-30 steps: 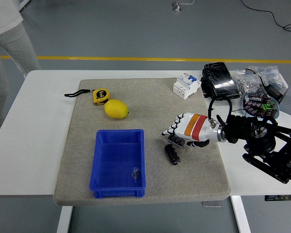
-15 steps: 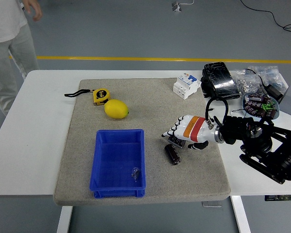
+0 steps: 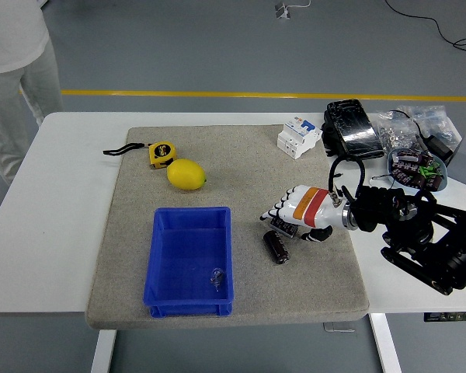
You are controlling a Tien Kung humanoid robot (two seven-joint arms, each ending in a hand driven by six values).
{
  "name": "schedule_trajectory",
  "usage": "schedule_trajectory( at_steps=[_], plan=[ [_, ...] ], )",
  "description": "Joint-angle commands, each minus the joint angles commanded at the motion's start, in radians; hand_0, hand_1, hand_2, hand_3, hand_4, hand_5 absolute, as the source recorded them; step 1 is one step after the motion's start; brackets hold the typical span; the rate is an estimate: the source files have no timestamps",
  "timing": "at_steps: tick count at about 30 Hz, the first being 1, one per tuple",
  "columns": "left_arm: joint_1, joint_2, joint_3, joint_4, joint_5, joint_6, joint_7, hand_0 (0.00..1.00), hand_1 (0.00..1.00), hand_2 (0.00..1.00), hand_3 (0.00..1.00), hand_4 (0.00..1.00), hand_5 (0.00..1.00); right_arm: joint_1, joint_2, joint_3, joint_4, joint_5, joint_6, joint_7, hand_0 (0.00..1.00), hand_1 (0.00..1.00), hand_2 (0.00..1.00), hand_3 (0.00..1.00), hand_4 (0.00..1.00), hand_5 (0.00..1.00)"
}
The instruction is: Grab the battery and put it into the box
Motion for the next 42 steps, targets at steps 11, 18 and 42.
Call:
schedule_trajectory(
  at_steps=[11,18,42],
  plan=[
    [-0.001,-0.001,-0.001,0.001,0.0,0.001,0.0,0.605,0.547,0.655,0.627,0.73,0.581,-0.001,0.009,0.0,-0.007,0.013,0.0,0.0,0.711,0.658,0.732,0.762,0.852,0.044],
    [-0.001,-0.001,-0.001,0.001,0.0,0.002,0.0,0.602,0.546,0.652,0.627,0.731,0.58,-0.004,0.012,-0.002,-0.013,0.027,-0.003,0.0,0.694,0.607,0.696,0.699,0.815,0.048],
    [0.003,-0.001,-0.006,0.001,0.006,0.0,0.002,0.601,0.543,0.646,0.628,0.732,0.581,0.0,-0.005,0.044,0.013,0.03,-0.009,-0.009,0.63,0.49,0.541,0.53,0.59,0.002]
  ],
)
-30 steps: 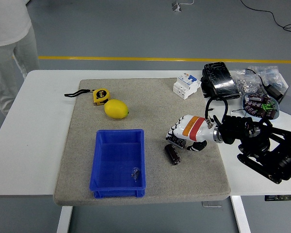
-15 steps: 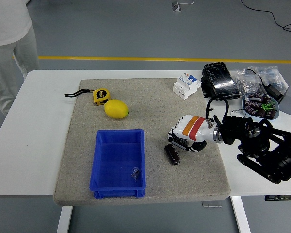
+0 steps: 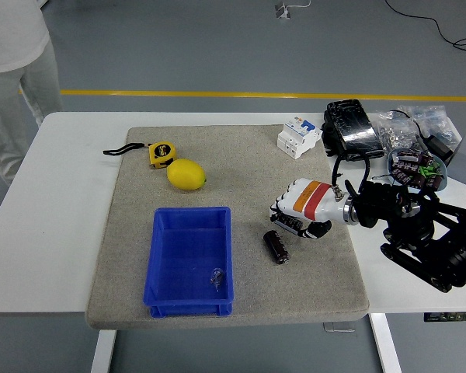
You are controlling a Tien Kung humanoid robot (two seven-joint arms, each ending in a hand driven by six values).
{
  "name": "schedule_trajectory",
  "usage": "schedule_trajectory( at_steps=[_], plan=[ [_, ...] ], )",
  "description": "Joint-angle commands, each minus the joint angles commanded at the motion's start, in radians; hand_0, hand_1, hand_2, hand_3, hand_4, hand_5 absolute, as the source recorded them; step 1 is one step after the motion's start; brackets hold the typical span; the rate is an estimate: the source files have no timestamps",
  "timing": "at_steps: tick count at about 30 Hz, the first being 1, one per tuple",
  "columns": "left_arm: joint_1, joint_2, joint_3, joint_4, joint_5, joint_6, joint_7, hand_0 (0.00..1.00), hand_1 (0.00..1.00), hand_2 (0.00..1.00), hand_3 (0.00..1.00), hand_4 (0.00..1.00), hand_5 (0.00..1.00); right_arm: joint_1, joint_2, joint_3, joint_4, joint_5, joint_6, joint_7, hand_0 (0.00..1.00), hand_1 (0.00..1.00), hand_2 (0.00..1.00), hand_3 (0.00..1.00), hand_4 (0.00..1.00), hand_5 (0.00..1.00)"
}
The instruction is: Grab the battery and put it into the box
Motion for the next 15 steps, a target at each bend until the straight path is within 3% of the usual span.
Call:
schedule_trajectory(
  at_steps=[8,15],
  plan=[
    [0.009,0.003,-0.013,0.0,0.022,-0.002,0.008,0.601,0.543,0.645,0.628,0.733,0.581,0.017,-0.005,0.073,0.074,-0.008,0.014,-0.01,0.631,0.486,0.533,0.526,0.579,0.002],
    [0.015,0.006,-0.019,0.0,0.031,-0.001,0.009,0.6,0.542,0.644,0.629,0.733,0.58,0.035,0.009,0.107,0.186,0.026,0.041,-0.021,0.634,0.485,0.533,0.523,0.572,0.002]
  ],
)
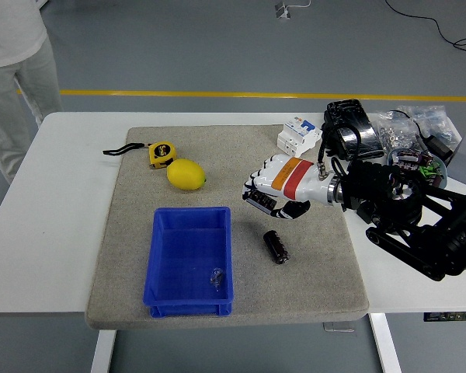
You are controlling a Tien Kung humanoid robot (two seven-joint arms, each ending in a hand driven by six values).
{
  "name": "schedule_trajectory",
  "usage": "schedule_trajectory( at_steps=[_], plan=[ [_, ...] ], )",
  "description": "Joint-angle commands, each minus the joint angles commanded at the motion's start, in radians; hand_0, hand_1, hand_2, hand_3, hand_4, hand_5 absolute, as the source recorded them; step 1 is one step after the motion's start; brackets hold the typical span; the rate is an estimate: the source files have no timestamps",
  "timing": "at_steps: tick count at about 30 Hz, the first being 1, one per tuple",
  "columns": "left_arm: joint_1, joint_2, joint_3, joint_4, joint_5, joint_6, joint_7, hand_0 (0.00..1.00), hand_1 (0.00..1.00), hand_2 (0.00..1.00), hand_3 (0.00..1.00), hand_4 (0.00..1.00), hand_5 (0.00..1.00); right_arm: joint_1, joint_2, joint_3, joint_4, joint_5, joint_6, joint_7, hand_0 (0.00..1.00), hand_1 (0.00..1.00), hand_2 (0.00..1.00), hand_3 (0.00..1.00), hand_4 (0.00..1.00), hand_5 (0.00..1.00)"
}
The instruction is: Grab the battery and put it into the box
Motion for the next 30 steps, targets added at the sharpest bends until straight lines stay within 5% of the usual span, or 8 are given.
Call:
schedule_trajectory(
  at_steps=[6,7,12,13,30],
  plan=[
    [0.001,0.004,-0.001,-0.003,0.005,0.0,0.003,0.597,0.538,0.644,0.629,0.733,0.579,0.039,0.059,-0.029,0.069,0.022,0.032,0.003,0.632,0.49,0.546,0.568,0.615,0.002],
    [0.001,0.005,-0.001,-0.003,0.005,0.0,0.003,0.598,0.537,0.642,0.631,0.734,0.581,0.044,0.066,-0.033,0.076,0.021,0.034,0.002,0.654,0.509,0.576,0.742,0.728,0.055],
    [-0.003,0.008,-0.004,-0.003,0.013,0.002,0.005,0.598,0.537,0.642,0.631,0.734,0.581,0.064,0.101,-0.057,0.102,0.013,0.068,-0.01,0.654,0.509,0.576,0.742,0.728,0.055],
    [-0.004,0.009,-0.005,-0.003,0.012,0.003,0.004,0.588,0.529,0.636,0.628,0.734,0.581,0.067,0.107,-0.063,0.101,0.008,0.074,-0.012,0.688,0.607,0.704,0.918,0.885,0.154],
    [-0.009,0.009,-0.002,-0.002,0.003,0.009,0.0,0.576,0.523,0.63,0.626,0.734,0.583,0.072,0.103,-0.085,0.088,-0.017,0.103,-0.018,0.708,0.664,0.782,0.998,0.933,0.18]
  ],
)
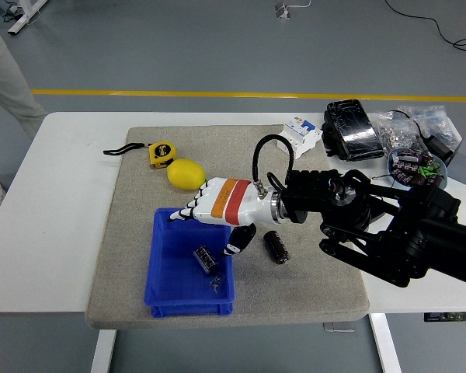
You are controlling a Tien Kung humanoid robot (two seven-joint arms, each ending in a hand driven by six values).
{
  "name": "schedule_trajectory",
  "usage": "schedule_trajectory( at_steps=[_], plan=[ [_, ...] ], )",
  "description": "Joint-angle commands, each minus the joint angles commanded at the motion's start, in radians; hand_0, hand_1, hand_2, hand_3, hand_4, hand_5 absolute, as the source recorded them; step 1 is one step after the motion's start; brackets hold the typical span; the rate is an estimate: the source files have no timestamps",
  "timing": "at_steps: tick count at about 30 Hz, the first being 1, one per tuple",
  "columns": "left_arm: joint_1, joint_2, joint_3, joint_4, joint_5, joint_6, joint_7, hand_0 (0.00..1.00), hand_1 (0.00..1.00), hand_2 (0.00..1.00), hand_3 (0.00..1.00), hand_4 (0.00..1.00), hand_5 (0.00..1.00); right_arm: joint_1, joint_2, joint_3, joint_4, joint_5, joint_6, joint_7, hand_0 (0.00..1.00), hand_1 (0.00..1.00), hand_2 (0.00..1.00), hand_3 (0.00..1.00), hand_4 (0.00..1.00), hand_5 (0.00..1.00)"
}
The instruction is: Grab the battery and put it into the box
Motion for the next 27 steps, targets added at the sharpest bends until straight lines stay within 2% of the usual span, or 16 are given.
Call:
schedule_trajectory(
  at_steps=[6,7,13,14,17,20,27],
  plan=[
    [0.004,0.0,0.001,0.001,-0.004,0.001,0.0,0.577,0.524,0.63,0.626,0.734,0.582,-0.008,-0.037,0.036,0.011,-0.001,0.009,-0.005,0.706,0.667,0.784,0.998,0.918,0.17],
    [0.004,-0.001,0.005,0.001,-0.01,0.001,-0.003,0.573,0.518,0.627,0.626,0.733,0.581,-0.014,-0.054,0.052,0.015,0.007,0.017,-0.008,0.702,0.665,0.773,0.924,0.934,0.196],
    [0.009,-0.001,0.01,0.003,-0.024,0.002,-0.008,0.573,0.518,0.627,0.626,0.733,0.581,-0.056,-0.147,0.11,0.05,0.05,0.075,-0.028,0.702,0.665,0.773,0.924,0.934,0.196],
    [0.011,-0.001,0.01,0.003,-0.026,0.002,-0.009,0.565,0.512,0.619,0.626,0.733,0.581,-0.065,-0.16,0.112,0.055,0.053,0.082,-0.031,0.706,0.659,0.769,0.891,0.968,0.22],
    [0.014,-0.003,0.009,0.004,-0.025,0.001,-0.008,0.565,0.512,0.619,0.626,0.733,0.581,-0.103,-0.191,0.113,0.067,0.057,0.101,-0.037,0.706,0.659,0.769,0.891,0.968,0.22],
    [0.015,-0.005,0.012,0.003,-0.032,0.001,-0.009,0.563,0.51,0.619,0.625,0.733,0.582,-0.134,-0.2,0.112,0.066,0.053,0.11,-0.041,0.705,0.659,0.767,0.891,0.994,0.237],
    [0.014,-0.01,0.012,0.002,-0.028,-0.001,-0.005,0.562,0.511,0.619,0.624,0.732,0.583,-0.179,-0.193,0.102,0.034,0.034,0.109,-0.045,0.704,0.658,0.768,0.892,0.991,0.228]
  ],
)
